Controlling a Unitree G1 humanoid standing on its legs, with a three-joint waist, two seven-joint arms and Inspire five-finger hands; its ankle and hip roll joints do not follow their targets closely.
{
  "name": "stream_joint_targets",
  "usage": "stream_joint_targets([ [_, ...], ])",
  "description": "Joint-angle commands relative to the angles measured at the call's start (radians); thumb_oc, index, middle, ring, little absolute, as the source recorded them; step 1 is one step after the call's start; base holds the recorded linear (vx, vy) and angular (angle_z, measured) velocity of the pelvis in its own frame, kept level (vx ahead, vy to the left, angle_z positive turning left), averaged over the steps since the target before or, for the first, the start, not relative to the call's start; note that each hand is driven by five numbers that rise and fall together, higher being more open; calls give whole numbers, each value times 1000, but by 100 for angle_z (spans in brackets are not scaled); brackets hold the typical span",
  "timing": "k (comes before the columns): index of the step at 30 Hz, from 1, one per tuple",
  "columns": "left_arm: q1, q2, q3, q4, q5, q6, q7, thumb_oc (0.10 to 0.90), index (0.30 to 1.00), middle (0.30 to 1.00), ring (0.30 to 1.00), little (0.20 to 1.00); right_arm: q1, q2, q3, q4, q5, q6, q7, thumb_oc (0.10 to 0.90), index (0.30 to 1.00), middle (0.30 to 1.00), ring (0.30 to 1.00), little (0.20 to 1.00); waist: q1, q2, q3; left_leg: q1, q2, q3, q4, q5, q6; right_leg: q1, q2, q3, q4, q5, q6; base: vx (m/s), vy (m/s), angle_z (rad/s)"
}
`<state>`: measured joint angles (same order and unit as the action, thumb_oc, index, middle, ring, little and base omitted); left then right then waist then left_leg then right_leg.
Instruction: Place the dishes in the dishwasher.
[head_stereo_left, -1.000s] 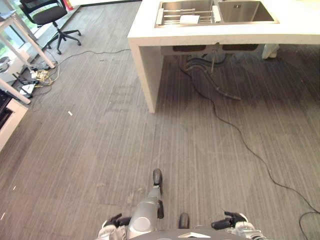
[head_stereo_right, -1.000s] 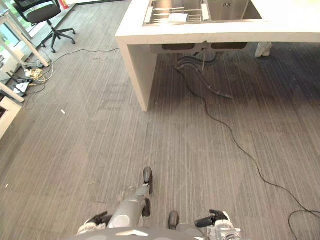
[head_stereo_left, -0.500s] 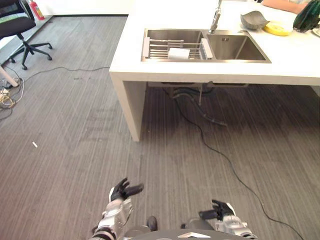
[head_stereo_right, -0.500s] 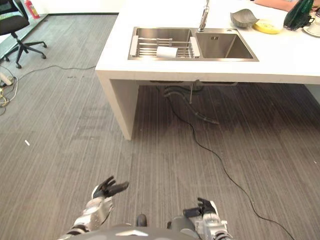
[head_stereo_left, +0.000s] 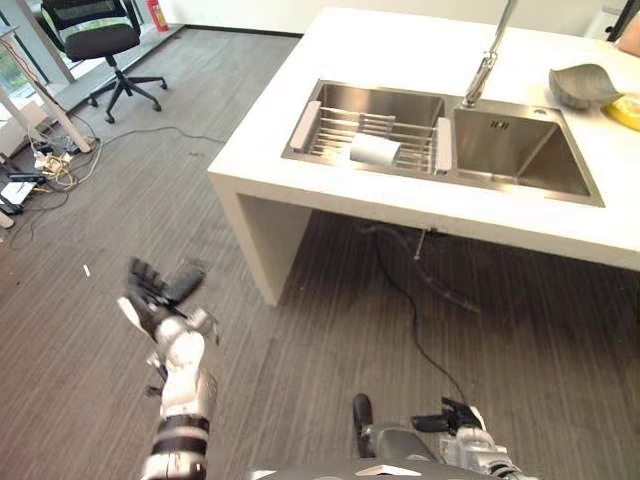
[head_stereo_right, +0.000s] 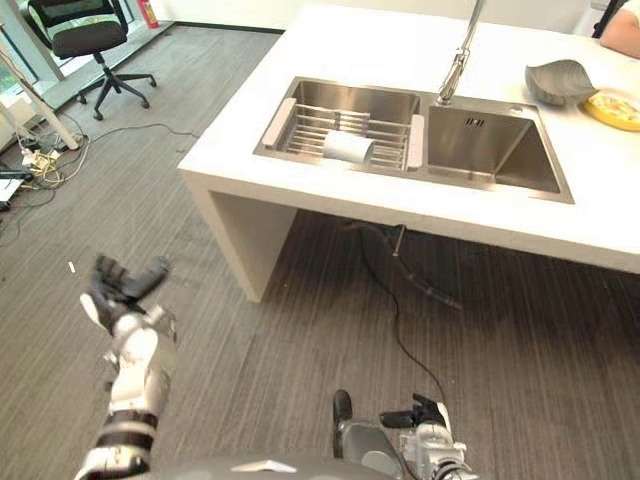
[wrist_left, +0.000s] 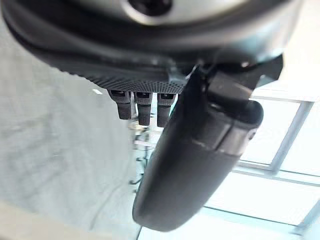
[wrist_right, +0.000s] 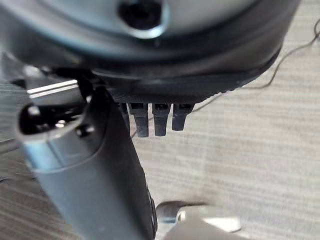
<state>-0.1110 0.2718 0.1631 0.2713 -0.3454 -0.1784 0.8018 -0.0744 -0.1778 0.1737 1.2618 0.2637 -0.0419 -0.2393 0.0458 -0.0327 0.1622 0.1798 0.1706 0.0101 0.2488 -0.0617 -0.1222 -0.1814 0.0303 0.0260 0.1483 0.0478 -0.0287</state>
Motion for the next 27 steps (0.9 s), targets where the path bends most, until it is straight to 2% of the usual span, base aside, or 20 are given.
stream_joint_targets([
  [1, -98, 178, 41, -48, 369, 17, 142, 800, 900, 900, 900, 900, 17, -18, 78, -23, -46, -57, -2, 800, 900, 900, 900, 900, -22, 3, 1, -182, -71, 37, 104, 103, 24, 248, -49, 60, -99, -114, 71, 155, -195, -37],
  [2, -100, 273, 35, -24, 354, -93, 55, 800, 900, 900, 900, 900, -10, -66, 78, -17, -59, -49, 3, 800, 900, 900, 900, 900, -18, 1, 5, -221, -97, 48, 151, 80, 33, 282, -51, 71, -108, -130, 62, 127, -90, -63],
  [4, -116, 296, 18, -12, 358, -74, 17, 800, 900, 900, 900, 900, -13, -75, 76, -25, -56, -53, 21, 800, 900, 900, 900, 900, -19, 1, -5, -242, -112, 68, 103, 70, 36, 289, -53, 72, -120, -125, 64, 187, -53, -54],
  [5, -115, 312, -9, -53, 346, -76, -55, 800, 900, 900, 900, 900, -16, -85, 70, -32, -60, -55, 36, 800, 900, 900, 900, 900, -21, 8, -18, -236, -122, 96, 21, 36, 50, 298, -57, 69, -135, -126, 74, 257, 44, -18],
  [6, -114, 297, -22, -85, 311, -81, -99, 800, 900, 900, 900, 900, -20, -85, 70, -36, -68, -44, 43, 800, 900, 900, 900, 900, -20, 14, -29, -213, -134, 112, -66, 28, 58, 312, -65, 70, -150, -133, 83, 245, 96, -8],
  [8, -139, 279, -77, -112, 260, -89, -199, 800, 900, 900, 900, 900, -12, -88, 73, -42, -83, -37, 63, 800, 900, 900, 900, 900, -23, 39, -39, -228, -163, 106, -186, 71, 55, 333, -58, 79, -158, -143, 90, 188, 117, 1],
  [9, -181, 311, -138, -38, 316, -53, -248, 800, 900, 900, 900, 900, -18, -93, 79, -39, -90, -33, 85, 800, 900, 900, 900, 900, -37, 46, -37, -234, -164, 83, -174, 82, 44, 342, -68, 88, -185, -141, 94, 122, 145, -6],
  [12, -215, 289, -196, 31, 336, -38, -283, 800, 900, 900, 900, 900, -4, -77, 92, -29, -123, -29, 108, 800, 900, 900, 900, 900, -63, 73, -64, -168, -180, 69, -254, 57, 63, 336, -79, 93, -202, -140, 115, 126, 147, -38],
  [14, -224, 275, -205, 11, 321, -39, -290, 800, 900, 900, 900, 900, -3, -72, 87, -28, -124, -29, 108, 800, 900, 900, 900, 900, -71, 72, -70, -151, -179, 79, -278, 56, 70, 331, -81, 91, -188, -142, 118, 84, 67, -27],
  [15, -218, 255, -205, -50, 300, -47, -300, 800, 900, 900, 900, 900, 1, -64, 85, -32, -129, -28, 110, 800, 900, 900, 900, 900, -73, 70, -71, -134, -178, 88, -297, 56, 76, 324, -80, 88, -158, -152, 119, 115, 65, -21],
  [16, -196, 256, -210, -143, 316, -34, -345, 800, 900, 900, 900, 900, -8, -51, 99, -55, -143, -25, 116, 800, 900, 900, 900, 900, -69, 65, -66, -102, -177, 79, -315, 49, 91, 283, -54, 93, 8, -170, 124, 115, 65, -21],
  [17, -196, 256, -210, -143, 316, -34, -345, 800, 900, 900, 900, 900, -8, -51, 99, -55, -143, -25, 116, 800, 900, 900, 900, 900, -69, 65, -66, -102, -177, 79, -315, 49, 91, 283, -54, 93, 8, -170, 124, 78, 65, -13],
  [19, -195, 289, -217, -194, 358, -25, -378, 800, 900, 900, 900, 900, -11, -44, 111, -93, -148, -30, 133, 800, 900, 900, 900, 900, -81, 67, -34, -78, -166, 68, -323, 49, 101, 185, -8, 99, 218, -150, 146, 15, 63, -11],
  [20, -194, 299, -217, -201, 380, -16, -382, 800, 900, 900, 900, 900, -12, -42, 109, -98, -146, -29, 138, 800, 900, 900, 900, 900, -88, 70, -27, -70, -162, 63, -328, 46, 100, 147, 5, 106, 258, -152, 154, 60, 64, -3],
  [21, -189, 309, -209, -241, 394, -19, -389, 800, 900, 900, 900, 900, -17, -42, 99, -95, -135, -28, 139, 800, 900, 900, 900, 900, -89, 74, -25, -59, -161, 50, -335, 40, 100, 114, 15, 111, 251, -165, 150, 106, 34, 12],
  [22, -186, 326, -202, -267, 399, -26, -397, 800, 900, 900, 900, 900, -22, -43, 88, -87, -122, -26, 141, 800, 900, 900, 900, 900, -85, 73, -29, -55, -167, 45, -336, 32, 100, 118, 2, 101, 168, -174, 142, 118, -9, 15],
  [24, -199, 347, -205, -260, 403, -32, -383, 800, 900, 900, 900, 900, -22, -50, 88, -72, -127, -18, 147, 800, 900, 900, 900, 900, -78, 72, -24, -52, -168, 50, -336, 37, 96, 121, -41, 51, 39, -146, 140, 97, -47, 21],
  [27, -203, 386, -200, -280, 402, -38, -420, 800, 900, 900, 900, 900, -16, -48, 116, -68, -161, -14, 162, 800, 900, 900, 900, 900, -74, 58, -47, -56, -168, 68, -336, 26, 88, 184, -63, 65, -83, -119, 135, 67, -56, 20],
])
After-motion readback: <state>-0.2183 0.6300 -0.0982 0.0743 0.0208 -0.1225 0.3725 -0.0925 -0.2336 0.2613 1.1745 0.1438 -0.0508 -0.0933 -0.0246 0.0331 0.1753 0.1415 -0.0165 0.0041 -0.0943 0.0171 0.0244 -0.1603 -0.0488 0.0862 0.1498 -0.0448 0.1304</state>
